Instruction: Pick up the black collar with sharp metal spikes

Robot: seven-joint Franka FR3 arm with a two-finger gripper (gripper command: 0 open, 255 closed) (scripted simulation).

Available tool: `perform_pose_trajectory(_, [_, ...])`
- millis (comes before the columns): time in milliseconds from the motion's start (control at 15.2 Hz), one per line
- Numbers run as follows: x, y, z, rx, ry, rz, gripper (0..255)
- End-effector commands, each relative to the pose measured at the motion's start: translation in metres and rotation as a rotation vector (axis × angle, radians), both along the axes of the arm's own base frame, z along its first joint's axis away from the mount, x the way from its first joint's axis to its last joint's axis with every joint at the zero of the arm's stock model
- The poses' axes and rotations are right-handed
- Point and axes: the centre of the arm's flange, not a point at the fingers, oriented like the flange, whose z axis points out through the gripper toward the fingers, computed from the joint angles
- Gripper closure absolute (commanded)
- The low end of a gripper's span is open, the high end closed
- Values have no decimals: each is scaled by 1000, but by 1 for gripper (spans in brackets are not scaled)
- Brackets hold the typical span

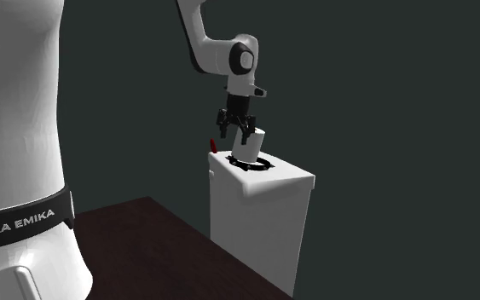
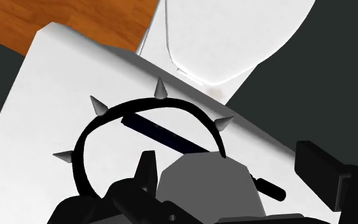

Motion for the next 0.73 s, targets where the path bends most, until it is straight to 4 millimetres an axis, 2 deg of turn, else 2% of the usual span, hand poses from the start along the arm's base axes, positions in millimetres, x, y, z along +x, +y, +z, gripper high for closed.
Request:
perform_pose_trajectory(0, [12,16,-18,7,4,7,0])
perform_pose_trajectory(528, [15,19,-59,8,5,8,0])
perform_pose_trajectory(660, [14,19,-62,8,5,8,0])
